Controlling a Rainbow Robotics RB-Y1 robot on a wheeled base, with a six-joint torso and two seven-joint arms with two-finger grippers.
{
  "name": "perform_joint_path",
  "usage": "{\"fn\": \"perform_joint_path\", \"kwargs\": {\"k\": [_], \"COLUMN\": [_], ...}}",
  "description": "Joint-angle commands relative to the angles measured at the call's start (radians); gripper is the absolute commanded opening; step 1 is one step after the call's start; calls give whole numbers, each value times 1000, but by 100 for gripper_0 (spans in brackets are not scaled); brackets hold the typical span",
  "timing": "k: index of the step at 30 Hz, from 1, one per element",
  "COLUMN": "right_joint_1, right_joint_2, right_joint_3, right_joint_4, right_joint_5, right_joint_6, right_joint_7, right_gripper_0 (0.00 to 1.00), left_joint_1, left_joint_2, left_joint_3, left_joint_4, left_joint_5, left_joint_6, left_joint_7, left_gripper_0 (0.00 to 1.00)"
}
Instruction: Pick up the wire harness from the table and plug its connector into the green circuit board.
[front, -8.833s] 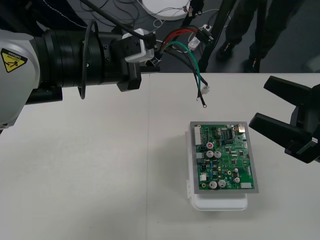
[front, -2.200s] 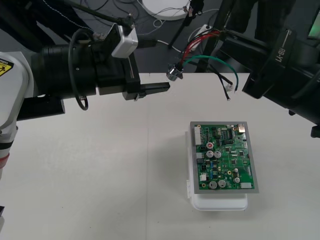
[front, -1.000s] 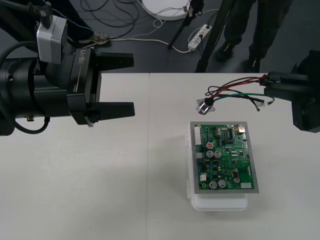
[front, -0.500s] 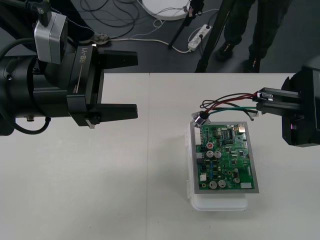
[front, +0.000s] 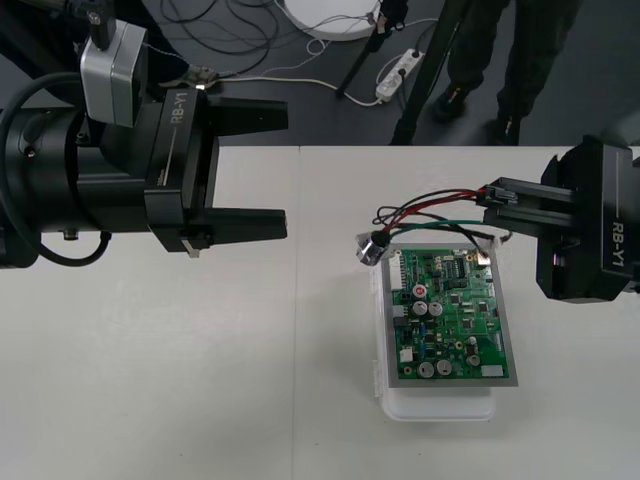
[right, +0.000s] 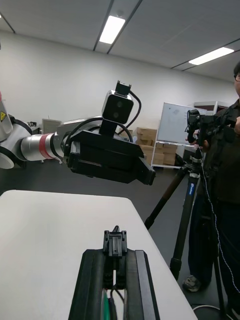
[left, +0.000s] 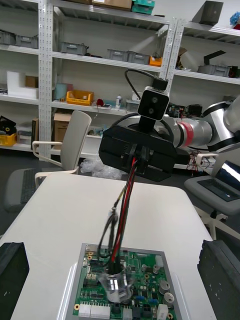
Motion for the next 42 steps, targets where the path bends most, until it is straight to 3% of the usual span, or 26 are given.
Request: {"fn": "perform_joint_path", "kwargs": {"k": [1,18,42], "right_joint_1": [10,-12,-186], "right_joint_2": [12,17,22], "right_joint_3": [10,26,204], "right_joint_4": [-99,-189,-225], "right_joint_5": [50,151,216], "right_joint_6": [73,182,367], "right_joint_7": [-83,-183,-250], "right_gripper_0": [0,0,0], "left_joint_1": [-39,-39,-39], "left_joint_2": [-20,-25,-25], "left_joint_3": [-16,-16,-16], "left_joint_4": [-30,-30,-30], "left_joint_5": [-4,-4,-3], "left_joint_6": [-19,-19,-19], "left_joint_7": [-88,-100,-103], "left_gripper_0": [100,100,100]}}
